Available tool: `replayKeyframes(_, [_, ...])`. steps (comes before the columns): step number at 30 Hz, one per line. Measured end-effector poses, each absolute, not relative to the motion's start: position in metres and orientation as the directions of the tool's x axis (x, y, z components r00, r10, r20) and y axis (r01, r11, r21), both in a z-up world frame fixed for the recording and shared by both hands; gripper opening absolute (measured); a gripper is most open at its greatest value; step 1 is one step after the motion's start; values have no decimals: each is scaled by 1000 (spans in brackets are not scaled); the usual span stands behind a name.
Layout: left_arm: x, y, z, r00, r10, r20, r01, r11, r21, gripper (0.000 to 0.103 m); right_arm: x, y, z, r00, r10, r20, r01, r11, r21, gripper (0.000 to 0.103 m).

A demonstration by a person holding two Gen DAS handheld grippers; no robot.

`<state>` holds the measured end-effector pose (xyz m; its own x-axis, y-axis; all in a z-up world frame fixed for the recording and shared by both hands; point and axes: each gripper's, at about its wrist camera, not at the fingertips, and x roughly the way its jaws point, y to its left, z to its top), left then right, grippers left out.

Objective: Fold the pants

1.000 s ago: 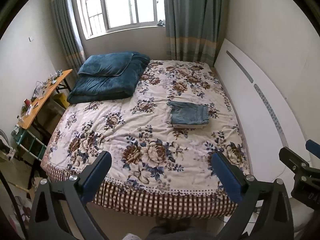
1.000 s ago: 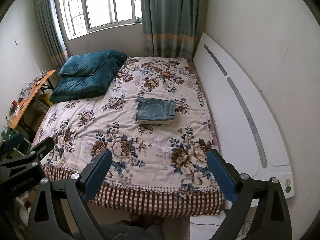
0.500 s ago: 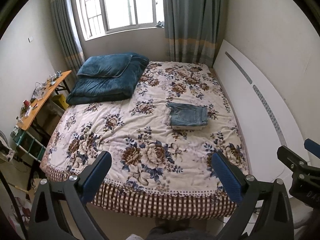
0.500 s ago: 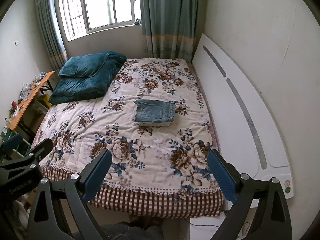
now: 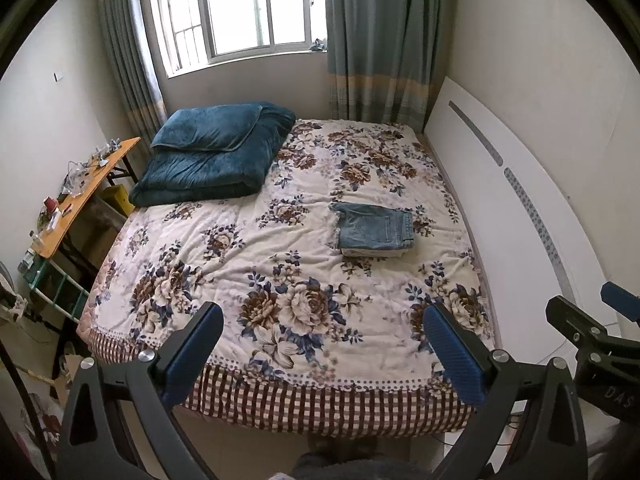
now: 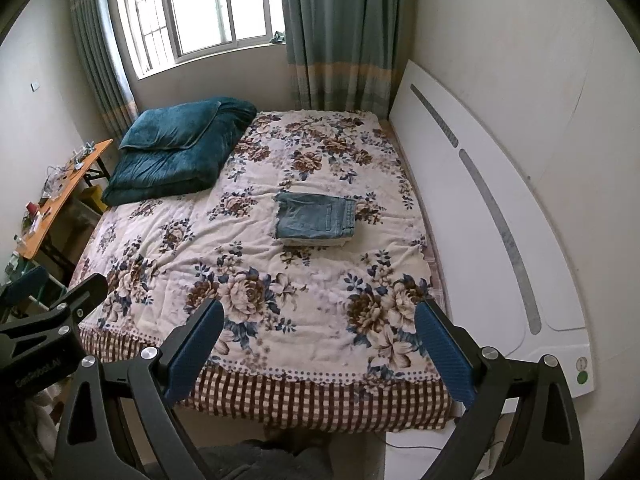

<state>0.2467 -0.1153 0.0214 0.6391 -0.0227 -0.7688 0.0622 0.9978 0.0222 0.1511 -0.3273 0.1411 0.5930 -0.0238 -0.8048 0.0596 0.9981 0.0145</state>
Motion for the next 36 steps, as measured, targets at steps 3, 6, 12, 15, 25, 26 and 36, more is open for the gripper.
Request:
replayKeyframes(3, [247, -115, 20, 638, -20, -770, 60, 998, 24, 102, 152, -328, 141, 592, -24, -806, 62, 998, 15, 98])
replayKeyframes(6, [245, -116, 16, 636, -16, -772, 54, 998, 25, 102, 154, -327, 141, 588, -26, -809, 64, 998, 14, 98])
replayKeyframes(12, [245, -116, 16, 636, -17, -772, 55, 998, 24, 102, 155, -328, 141, 589, -25, -808, 61, 998, 14, 98])
replayKeyframes(15, [245, -117, 16, 635, -14, -772, 53, 998, 26, 102, 156, -328, 141, 588, -27, -808, 61, 998, 12, 98])
replayKeyframes(25, [245, -117, 17, 638, -9, -770, 50, 998, 30, 102, 157, -329, 141, 589, -26, -808, 60, 998, 12, 98])
replayKeyframes(26, [245, -117, 17, 639, -9, -769, 51, 998, 30, 102, 158, -330, 142, 589, -23, -808, 60, 998, 16, 98])
replayKeyframes(36, [246, -117, 18, 639, -8, -769, 51, 998, 32, 102, 161, -334, 139, 585, -20, -811, 64, 998, 22, 98])
